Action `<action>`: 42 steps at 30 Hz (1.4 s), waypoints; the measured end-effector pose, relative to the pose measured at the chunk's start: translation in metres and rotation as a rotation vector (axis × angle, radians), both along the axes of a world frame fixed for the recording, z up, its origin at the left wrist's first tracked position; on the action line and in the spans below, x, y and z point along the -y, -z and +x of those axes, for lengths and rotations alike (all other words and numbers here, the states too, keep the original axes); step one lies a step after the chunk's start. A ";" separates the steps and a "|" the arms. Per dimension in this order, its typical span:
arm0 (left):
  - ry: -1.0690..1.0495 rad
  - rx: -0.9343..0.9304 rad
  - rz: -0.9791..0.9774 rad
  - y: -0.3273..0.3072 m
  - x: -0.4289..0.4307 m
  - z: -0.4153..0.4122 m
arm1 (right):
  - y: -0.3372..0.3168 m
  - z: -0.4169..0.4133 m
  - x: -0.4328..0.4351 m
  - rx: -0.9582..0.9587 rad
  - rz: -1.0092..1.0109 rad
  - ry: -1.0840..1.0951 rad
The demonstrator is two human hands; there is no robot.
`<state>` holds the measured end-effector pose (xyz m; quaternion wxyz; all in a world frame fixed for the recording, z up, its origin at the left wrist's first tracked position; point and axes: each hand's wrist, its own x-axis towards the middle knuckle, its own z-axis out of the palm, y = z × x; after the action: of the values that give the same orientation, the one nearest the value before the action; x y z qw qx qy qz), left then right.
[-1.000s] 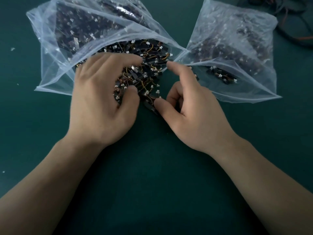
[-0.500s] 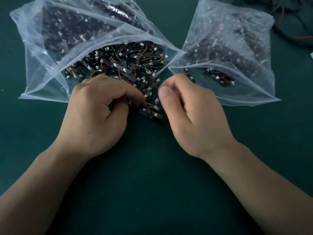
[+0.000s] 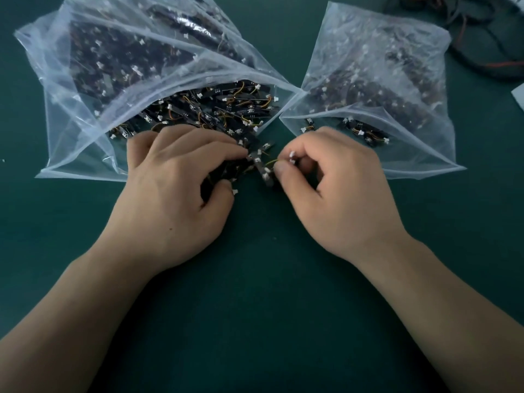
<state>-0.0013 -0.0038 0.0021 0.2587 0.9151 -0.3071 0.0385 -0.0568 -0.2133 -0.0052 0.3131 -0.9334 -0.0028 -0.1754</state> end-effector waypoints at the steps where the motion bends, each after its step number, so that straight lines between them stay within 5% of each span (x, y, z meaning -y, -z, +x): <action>1: 0.000 0.001 -0.009 0.000 0.000 0.000 | 0.000 0.000 0.002 0.029 0.018 0.003; 19: 0.123 0.330 -0.262 0.000 0.003 -0.005 | 0.003 0.000 0.005 0.092 0.269 -0.178; 26: 0.375 0.188 -0.290 -0.004 -0.003 -0.008 | -0.002 -0.003 0.007 0.046 0.368 -0.221; 33: 0.115 0.167 -0.315 -0.007 -0.002 -0.004 | -0.008 -0.008 0.007 -0.021 0.247 -0.391; 42: 0.214 0.201 -0.236 -0.010 -0.002 -0.005 | -0.010 -0.022 0.010 -0.076 0.089 -0.487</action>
<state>-0.0068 -0.0017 0.0120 0.3348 0.8320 -0.4204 0.1379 -0.0784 -0.2230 0.0047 0.3867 -0.8965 -0.2080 -0.0596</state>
